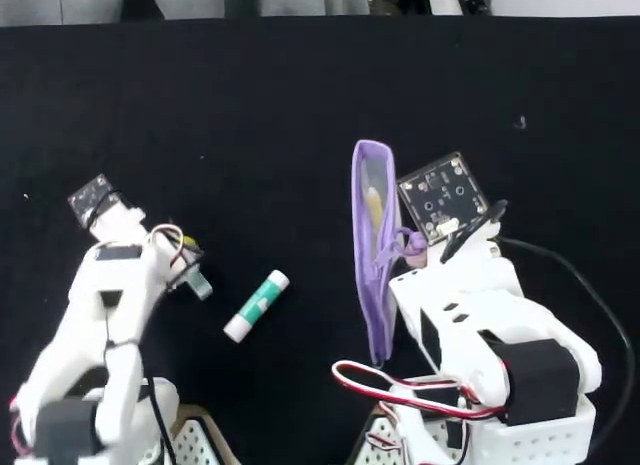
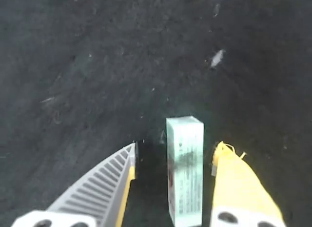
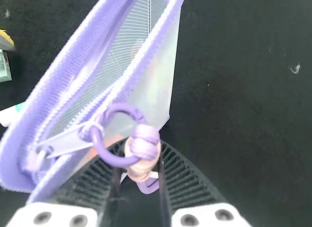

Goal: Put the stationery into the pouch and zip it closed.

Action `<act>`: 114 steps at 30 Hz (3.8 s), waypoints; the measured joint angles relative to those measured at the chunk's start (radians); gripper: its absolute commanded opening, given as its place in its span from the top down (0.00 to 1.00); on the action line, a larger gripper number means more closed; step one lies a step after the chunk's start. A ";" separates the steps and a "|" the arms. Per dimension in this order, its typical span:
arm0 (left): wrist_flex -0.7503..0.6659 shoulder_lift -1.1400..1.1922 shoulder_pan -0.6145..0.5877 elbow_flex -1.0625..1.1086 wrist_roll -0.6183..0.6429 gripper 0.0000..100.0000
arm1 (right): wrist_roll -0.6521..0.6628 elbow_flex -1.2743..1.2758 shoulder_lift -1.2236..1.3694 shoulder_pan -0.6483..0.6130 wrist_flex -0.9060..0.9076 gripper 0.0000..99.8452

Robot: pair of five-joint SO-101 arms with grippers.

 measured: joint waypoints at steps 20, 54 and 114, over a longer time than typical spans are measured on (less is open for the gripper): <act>0.002 0.311 -0.008 -0.249 0.069 0.95 | 0.000 0.000 0.000 0.000 0.000 0.99; 0.005 -0.157 0.374 -0.801 0.064 0.97 | 0.000 0.015 0.000 0.000 0.000 0.99; -0.153 -0.474 0.646 -0.589 -0.250 0.82 | 0.009 0.031 0.000 -0.002 0.000 0.99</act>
